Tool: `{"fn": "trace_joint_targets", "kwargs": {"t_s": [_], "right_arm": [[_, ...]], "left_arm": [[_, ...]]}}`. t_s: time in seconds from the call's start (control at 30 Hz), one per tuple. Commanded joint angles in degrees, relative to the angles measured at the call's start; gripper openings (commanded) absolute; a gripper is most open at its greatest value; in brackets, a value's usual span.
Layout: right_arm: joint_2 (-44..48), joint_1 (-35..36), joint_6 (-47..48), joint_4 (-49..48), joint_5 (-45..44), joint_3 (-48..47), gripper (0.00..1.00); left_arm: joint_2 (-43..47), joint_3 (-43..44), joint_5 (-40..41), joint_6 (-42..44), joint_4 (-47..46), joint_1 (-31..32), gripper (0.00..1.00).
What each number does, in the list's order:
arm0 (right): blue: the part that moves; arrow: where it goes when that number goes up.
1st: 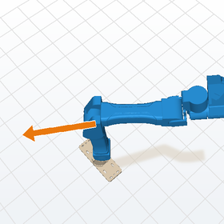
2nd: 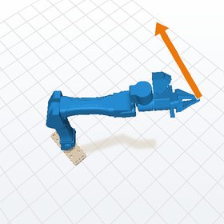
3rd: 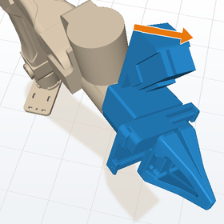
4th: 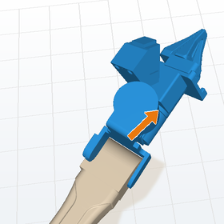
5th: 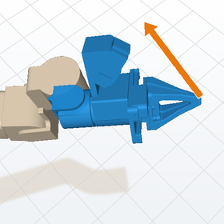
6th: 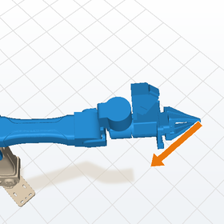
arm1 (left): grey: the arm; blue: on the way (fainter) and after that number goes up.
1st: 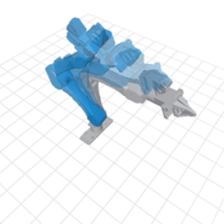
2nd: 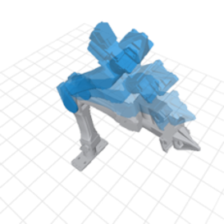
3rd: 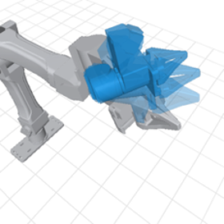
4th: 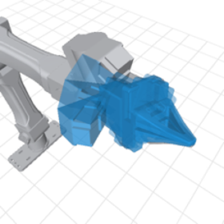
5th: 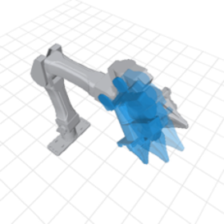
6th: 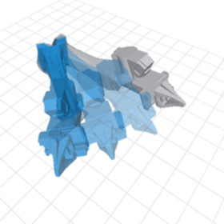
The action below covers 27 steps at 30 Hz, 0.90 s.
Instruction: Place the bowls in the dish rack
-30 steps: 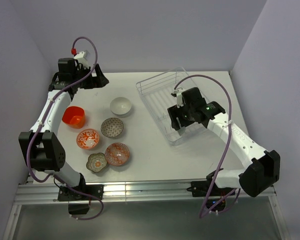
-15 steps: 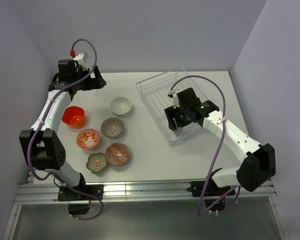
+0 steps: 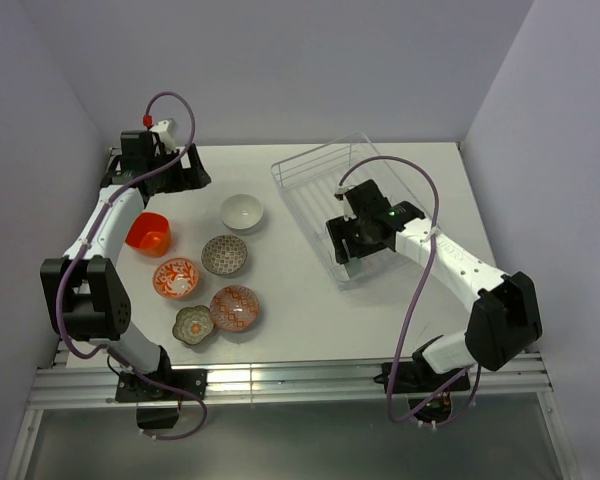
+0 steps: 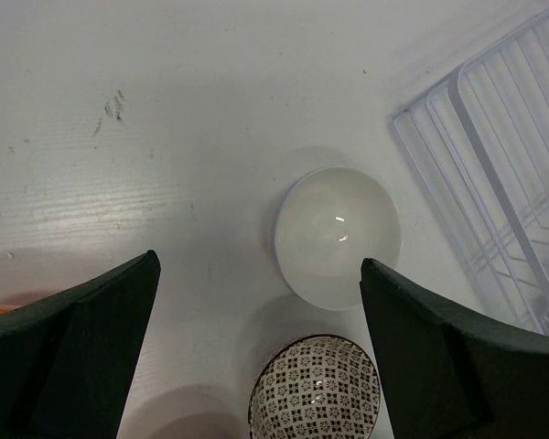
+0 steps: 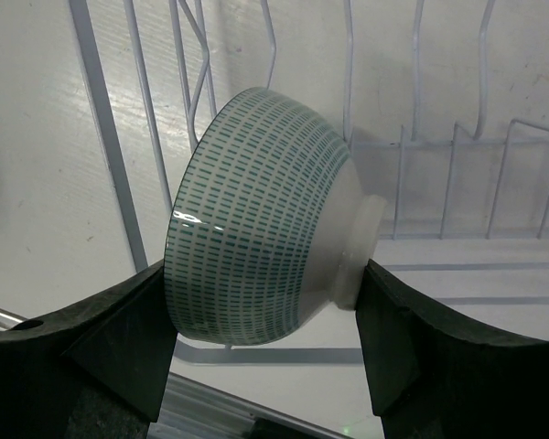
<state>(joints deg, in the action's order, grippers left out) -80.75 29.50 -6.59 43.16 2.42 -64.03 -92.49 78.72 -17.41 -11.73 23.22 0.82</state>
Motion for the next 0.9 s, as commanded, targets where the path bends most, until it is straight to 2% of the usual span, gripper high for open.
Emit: {"fn": "trace_joint_targets", "kwargs": {"t_s": [0.0, 0.07, 0.13, 0.17, 0.23, 0.27, 0.37, 0.43, 0.47, 0.53, 0.6, 0.63, 0.87], "right_arm": [[-2.57, 0.56, -1.14, -2.64, 2.06, 1.98, 0.08], [-3.36, 0.47, -1.58, -2.46, 2.59, 2.15, 0.19], [-3.8, 0.47, -1.85, -2.2, 2.94, 1.98, 0.23], [-4.15, 0.47, -2.02, -1.94, 3.03, 1.98, 0.29], [-4.41, 0.47, -2.11, -1.5, 3.21, 1.89, 0.36], [-4.59, 0.47, -1.85, -1.24, 3.38, 1.98, 0.49], [-4.15, 0.39, -1.5, -0.8, 4.35, 2.07, 0.63], [-3.63, 0.3, -1.32, -0.53, 4.88, 1.89, 0.69], [-3.45, 0.39, -1.32, -0.01, 5.23, 1.46, 0.77], [-2.84, 0.3, -1.06, 0.7, 5.84, 0.84, 0.87], [-2.13, 0.21, -0.97, 0.96, 6.29, -0.21, 0.92], [-1.26, 0.04, -0.88, 1.14, 6.63, -0.48, 0.98], [2.26, -0.67, 0.61, 1.76, 6.46, -3.73, 1.0]], "left_arm": [[2.93, -0.32, 1.15, 0.04, -0.81, -0.38, 0.97], [2.93, -0.49, 1.15, 0.12, -0.72, -0.29, 0.97], [2.84, -0.5, 1.24, 0.12, -0.46, -0.29, 0.97], [2.75, -0.41, 1.24, 0.21, -0.37, -0.38, 0.97], [2.66, -0.15, 1.15, 0.3, -0.28, -0.38, 0.97], [2.58, -0.06, 1.06, 0.39, -0.28, -0.38, 0.97], [2.31, 0.38, 1.24, 0.48, -0.11, -0.38, 0.97], [2.31, 0.56, 1.33, 0.56, 0.07, -0.38, 0.97], [2.49, 0.56, 1.24, 0.65, 0.07, -0.38, 0.97], [2.92, 0.47, 0.97, 0.83, -0.02, -0.38, 0.97], [3.28, 0.21, 0.36, 1.09, 0.07, -0.38, 0.98], [3.63, 0.12, 0.1, 1.18, 0.07, -0.47, 0.99], [6.17, 0.38, -1.14, 3.72, 2.52, -0.56, 0.99]]}}
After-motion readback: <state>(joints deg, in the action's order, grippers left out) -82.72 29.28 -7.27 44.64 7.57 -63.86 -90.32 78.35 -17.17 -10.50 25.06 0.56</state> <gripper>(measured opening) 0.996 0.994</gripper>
